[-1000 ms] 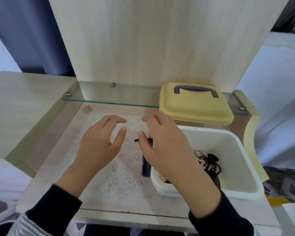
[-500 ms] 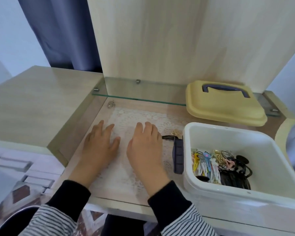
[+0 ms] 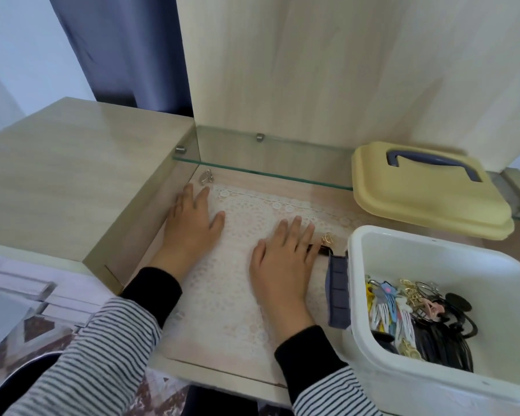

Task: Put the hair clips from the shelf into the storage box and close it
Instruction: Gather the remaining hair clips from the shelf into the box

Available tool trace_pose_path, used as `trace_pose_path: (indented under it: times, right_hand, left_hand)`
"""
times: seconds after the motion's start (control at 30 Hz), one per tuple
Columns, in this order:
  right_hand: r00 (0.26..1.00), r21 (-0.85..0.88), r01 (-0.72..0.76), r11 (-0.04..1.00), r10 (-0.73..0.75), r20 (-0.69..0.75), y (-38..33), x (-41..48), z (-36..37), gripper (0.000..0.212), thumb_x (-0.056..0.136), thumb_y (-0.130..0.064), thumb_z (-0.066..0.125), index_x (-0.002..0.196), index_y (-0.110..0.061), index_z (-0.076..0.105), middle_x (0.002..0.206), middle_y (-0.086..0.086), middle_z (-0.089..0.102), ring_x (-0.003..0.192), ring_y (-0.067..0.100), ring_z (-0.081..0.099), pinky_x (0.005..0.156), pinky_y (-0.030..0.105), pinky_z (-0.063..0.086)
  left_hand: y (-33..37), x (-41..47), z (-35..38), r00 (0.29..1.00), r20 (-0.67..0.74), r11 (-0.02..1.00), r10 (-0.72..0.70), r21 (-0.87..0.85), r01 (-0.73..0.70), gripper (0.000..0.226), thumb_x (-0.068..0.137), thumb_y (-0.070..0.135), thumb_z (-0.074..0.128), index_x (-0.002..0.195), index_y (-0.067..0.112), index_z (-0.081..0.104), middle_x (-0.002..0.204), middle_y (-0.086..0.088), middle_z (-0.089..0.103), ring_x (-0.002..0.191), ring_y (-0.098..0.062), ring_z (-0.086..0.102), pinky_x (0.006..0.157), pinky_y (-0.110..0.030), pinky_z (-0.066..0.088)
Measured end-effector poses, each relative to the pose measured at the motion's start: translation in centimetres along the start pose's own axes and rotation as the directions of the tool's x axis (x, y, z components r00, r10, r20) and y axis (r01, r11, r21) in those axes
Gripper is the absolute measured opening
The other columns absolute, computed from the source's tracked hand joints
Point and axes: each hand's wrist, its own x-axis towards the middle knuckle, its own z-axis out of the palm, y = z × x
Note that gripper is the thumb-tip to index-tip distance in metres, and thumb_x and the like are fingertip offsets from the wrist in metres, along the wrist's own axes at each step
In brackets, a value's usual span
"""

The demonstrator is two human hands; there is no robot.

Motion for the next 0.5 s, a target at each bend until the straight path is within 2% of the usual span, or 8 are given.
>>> trace_pose_path:
  times: [0.17, 0.27, 0.37, 0.43, 0.5]
  right_hand:
    - [0.991, 0.047, 0.128, 0.991, -0.130, 0.039, -0.1, 0.0, 0.3, 0.064, 0.094, -0.037, 0.015, 0.145, -0.003, 0.032, 0.154, 0.019, 0.023, 0.143, 0.035, 0.020, 0.117, 0.048, 0.010]
    - [0.974, 0.063, 0.226, 0.972, -0.227, -0.001, -0.2, 0.0, 0.2, 0.059, 0.096, -0.033, 0.017, 0.145, -0.005, 0.034, 0.155, 0.016, 0.023, 0.145, 0.030, 0.017, 0.118, 0.046, 0.012]
    - [0.985, 0.017, 0.150, 0.989, -0.148, -0.087, -0.2, 0.1, 0.2, 0.057, 0.091, -0.030, 0.028, 0.140, -0.006, 0.044, 0.150, 0.018, 0.035, 0.142, 0.038, 0.022, 0.115, 0.053, 0.013]
    - [0.995, -0.004, 0.052, 0.999, -0.053, -0.083, -0.1, 0.1, 0.0, 0.058, 0.088, -0.031, 0.030, 0.137, -0.006, 0.047, 0.146, 0.020, 0.039, 0.139, 0.045, 0.025, 0.114, 0.058, 0.013]
    - [0.998, 0.012, 0.014, 1.000, -0.014, -0.060, -0.1, 0.0, -0.3, 0.059, 0.086, -0.031, 0.028, 0.134, -0.004, 0.050, 0.142, 0.023, 0.044, 0.134, 0.047, 0.032, 0.111, 0.059, 0.022]
  left_hand:
    - [0.4, 3.0, 0.2, 0.999, -0.025, 0.995, 0.041, -0.092, -0.043, 0.067, 0.092, 0.035, 0.047, 0.148, 0.008, 0.022, 0.156, -0.018, 0.018, 0.142, -0.035, 0.023, 0.113, -0.046, 0.028]
    - [0.6, 3.9, 0.8, 0.998, -0.031, 0.992, 0.059, -0.113, -0.062, 0.066, 0.096, 0.031, 0.045, 0.150, 0.005, 0.019, 0.158, -0.017, 0.014, 0.146, -0.029, 0.015, 0.118, -0.038, 0.018]
    - [0.3, 4.2, 1.4, 0.995, -0.065, 0.988, 0.076, -0.127, -0.084, 0.065, 0.096, 0.031, 0.044, 0.150, 0.005, 0.021, 0.157, -0.014, 0.020, 0.145, -0.027, 0.019, 0.119, -0.037, 0.017]
    - [0.0, 4.1, 1.6, 0.992, -0.098, 0.981, 0.084, -0.168, -0.099, 0.062, 0.095, 0.029, 0.046, 0.149, 0.005, 0.026, 0.155, -0.012, 0.028, 0.143, -0.025, 0.025, 0.118, -0.036, 0.021]
    - [-0.1, 3.9, 1.7, 0.982, -0.161, 0.964, 0.094, -0.230, -0.130, 0.055, 0.094, 0.023, 0.049, 0.144, 0.005, 0.035, 0.149, -0.009, 0.038, 0.138, -0.022, 0.034, 0.114, -0.032, 0.028]
